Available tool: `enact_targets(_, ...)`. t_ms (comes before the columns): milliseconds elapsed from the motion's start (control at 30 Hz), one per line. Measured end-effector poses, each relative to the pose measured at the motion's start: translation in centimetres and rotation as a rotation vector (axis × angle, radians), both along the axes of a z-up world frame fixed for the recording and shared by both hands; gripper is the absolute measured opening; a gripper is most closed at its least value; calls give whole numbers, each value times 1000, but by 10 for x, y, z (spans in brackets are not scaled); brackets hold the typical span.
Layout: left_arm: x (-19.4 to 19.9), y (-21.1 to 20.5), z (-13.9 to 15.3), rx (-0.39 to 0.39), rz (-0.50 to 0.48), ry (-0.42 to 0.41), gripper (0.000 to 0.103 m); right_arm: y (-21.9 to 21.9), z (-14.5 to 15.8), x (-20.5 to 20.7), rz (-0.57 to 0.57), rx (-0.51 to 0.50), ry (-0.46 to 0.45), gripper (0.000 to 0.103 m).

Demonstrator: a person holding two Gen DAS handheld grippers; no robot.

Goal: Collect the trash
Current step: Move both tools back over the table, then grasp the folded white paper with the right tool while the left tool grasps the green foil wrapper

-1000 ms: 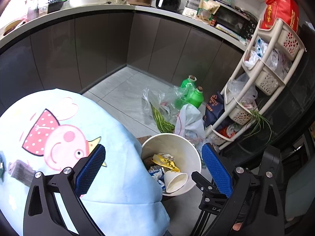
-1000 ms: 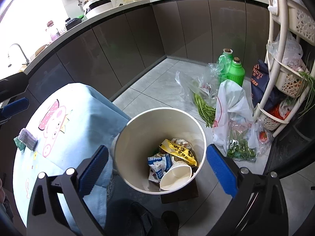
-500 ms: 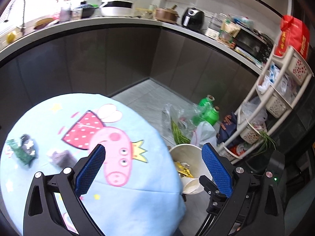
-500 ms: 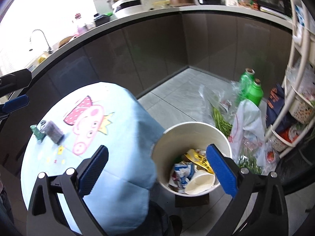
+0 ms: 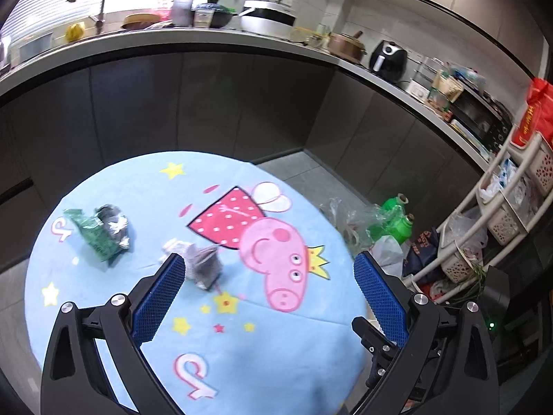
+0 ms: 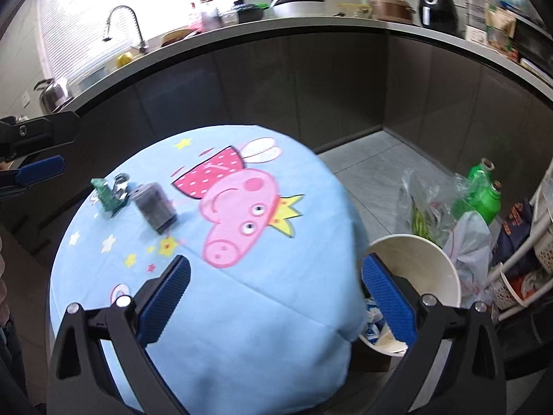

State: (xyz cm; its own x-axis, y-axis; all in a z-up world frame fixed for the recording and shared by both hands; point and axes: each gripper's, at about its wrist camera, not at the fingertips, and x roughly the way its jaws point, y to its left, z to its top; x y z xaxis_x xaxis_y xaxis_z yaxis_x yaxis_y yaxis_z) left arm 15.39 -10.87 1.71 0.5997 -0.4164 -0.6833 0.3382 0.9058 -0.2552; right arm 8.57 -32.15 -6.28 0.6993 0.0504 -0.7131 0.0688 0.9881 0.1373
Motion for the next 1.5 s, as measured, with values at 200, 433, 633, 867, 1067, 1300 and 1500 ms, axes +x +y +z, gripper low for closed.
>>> enact_targets(200,10,81,-19,-25,157,47,94,54,-2,25,134,-21,23,100)
enact_targets(433,25,166,-52,-37,332,148,94,115,-4,63,297,-27,32,99)
enact_targets(633,29,201,-72,-20,374,185,94,143,-17,98,358,-44,59,97)
enact_targets(867,42,206,-83,-16,364,210,94,151,-44,127,358,-59,116,82)
enact_targets(1067,58,202,-88,0,349,215,94,157,-56,139,362,-68,135,75)
enact_targets(1300,67,199,-90,10,347,217,94,161,-65,145,373,-76,147,58)
enact_targets(1500,70,199,-91,9,349,218,94,161,-63,140,382,-67,133,35)
